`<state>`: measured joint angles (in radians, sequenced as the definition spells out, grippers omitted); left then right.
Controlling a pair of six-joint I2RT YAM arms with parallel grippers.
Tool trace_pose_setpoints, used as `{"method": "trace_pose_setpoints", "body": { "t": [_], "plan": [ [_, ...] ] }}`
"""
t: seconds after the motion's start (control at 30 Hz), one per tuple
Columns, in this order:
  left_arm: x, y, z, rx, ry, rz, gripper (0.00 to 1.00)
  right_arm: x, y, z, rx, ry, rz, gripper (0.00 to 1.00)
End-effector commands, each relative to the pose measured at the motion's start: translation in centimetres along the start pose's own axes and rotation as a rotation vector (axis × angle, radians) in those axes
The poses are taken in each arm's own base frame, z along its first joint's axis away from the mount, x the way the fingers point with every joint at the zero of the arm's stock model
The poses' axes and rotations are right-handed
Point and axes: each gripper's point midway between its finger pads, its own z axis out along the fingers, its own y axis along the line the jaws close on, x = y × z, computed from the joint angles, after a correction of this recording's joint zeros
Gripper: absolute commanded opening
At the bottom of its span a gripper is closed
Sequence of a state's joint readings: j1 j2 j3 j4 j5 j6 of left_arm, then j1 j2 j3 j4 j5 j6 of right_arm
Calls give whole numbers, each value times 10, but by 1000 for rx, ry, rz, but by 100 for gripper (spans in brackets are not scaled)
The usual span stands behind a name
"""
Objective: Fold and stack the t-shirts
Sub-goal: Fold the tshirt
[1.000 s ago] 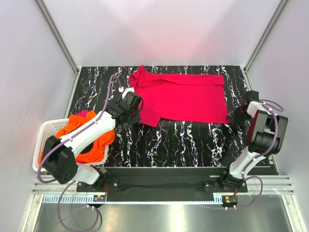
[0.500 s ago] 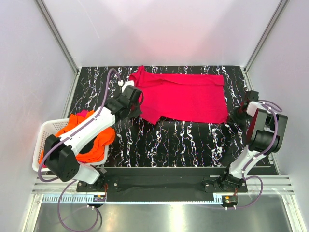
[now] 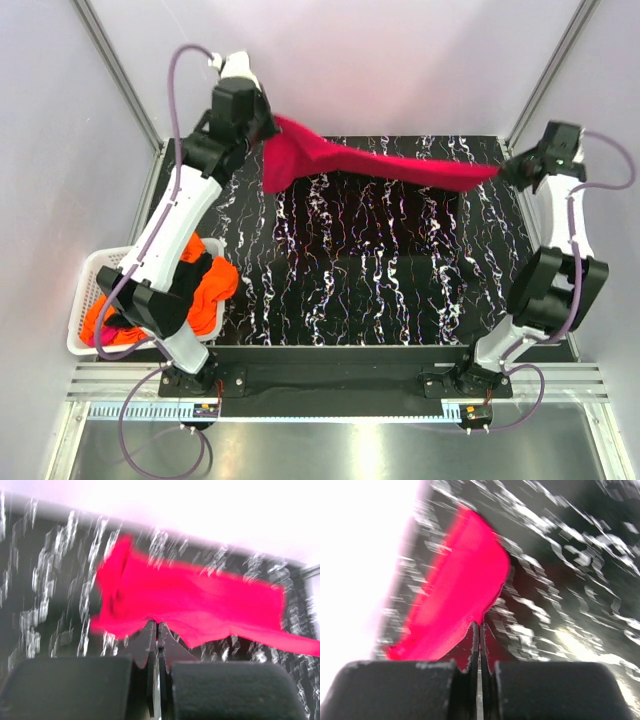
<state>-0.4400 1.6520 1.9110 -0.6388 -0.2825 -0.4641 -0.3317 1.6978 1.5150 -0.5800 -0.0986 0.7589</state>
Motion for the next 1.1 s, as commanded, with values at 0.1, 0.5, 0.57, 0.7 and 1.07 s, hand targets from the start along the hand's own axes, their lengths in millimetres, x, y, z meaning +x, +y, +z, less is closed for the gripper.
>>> {"method": "trace_pose_setpoints", "body": {
  "t": [0.1, 0.5, 0.57, 0.7, 1.07],
  "plan": [
    [-141, -63, -88, 320, -454, 244, 0, -63, 80, -138, -234, -265, 5, 0],
    [-192, -57, -316, 602, -815, 295, 0, -75, 86, -387, -488, -724, -40, 0],
    [-194, -52, -345, 632, -857, 289, 0, -67, 79, -411, -515, -755, -35, 0],
    [-199, -47, -371, 649, -903, 277, 0, -61, 69, -435, -530, -806, -26, 0],
    [-153, -38, -181, 358, -643, 310, 0, -64, 50, -297, -341, -638, -7, 0]
  ]
}}
